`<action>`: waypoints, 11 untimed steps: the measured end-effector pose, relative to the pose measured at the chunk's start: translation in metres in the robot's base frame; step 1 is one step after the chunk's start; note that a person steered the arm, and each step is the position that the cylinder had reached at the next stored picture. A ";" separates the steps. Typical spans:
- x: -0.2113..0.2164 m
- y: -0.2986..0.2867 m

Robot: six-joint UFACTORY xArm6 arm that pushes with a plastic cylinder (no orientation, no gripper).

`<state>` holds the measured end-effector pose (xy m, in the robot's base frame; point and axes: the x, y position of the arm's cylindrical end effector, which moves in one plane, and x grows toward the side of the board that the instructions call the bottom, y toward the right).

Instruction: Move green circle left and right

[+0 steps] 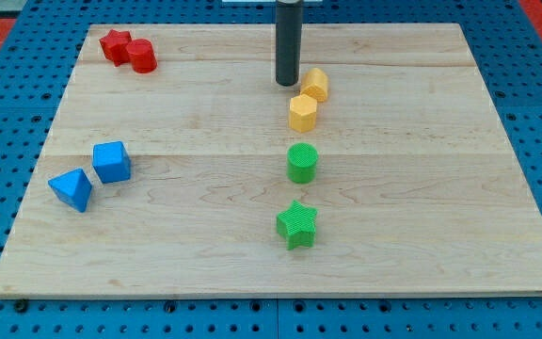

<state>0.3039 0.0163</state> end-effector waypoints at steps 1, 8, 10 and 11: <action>0.013 0.000; 0.172 0.000; 0.154 0.000; 0.135 0.003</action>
<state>0.4391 0.0197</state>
